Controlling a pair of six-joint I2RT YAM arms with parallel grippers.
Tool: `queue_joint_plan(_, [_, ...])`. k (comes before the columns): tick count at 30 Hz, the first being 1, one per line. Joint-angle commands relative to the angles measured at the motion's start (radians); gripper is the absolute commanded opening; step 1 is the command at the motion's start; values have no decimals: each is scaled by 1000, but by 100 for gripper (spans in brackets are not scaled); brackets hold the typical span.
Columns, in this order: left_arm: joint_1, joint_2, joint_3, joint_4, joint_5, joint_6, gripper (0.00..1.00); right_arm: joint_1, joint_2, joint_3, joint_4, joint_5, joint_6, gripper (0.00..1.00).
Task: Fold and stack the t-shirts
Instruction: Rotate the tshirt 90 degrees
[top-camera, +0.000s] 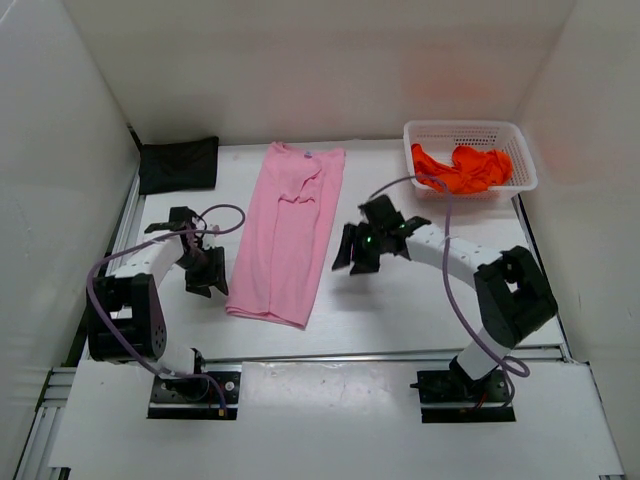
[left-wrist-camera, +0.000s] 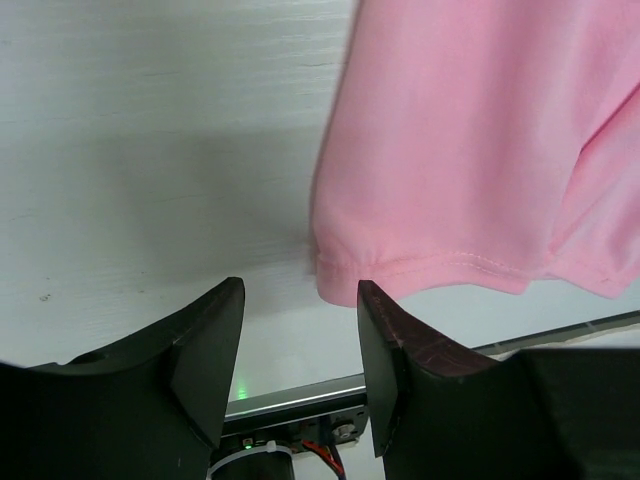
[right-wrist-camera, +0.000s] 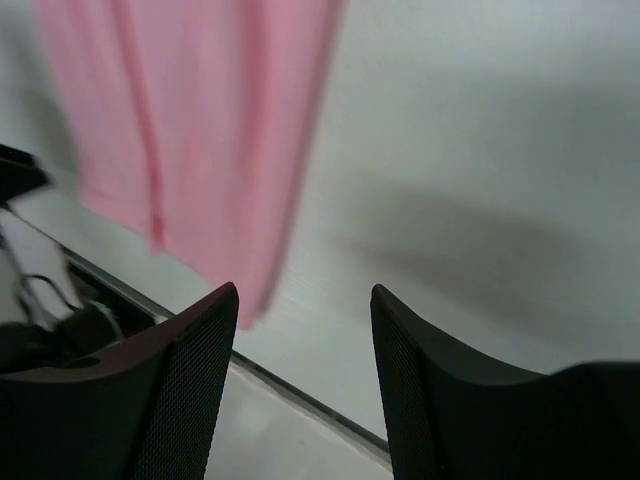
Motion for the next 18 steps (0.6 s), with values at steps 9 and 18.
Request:
queue_joint_plan(9, [-17, -130, 31, 4, 19, 4, 60, 207, 48, -266, 331, -121, 335, 58])
queue_joint_plan(18, [-17, -260, 18, 13, -21, 4, 60, 218, 247, -265, 351, -221, 449, 52])
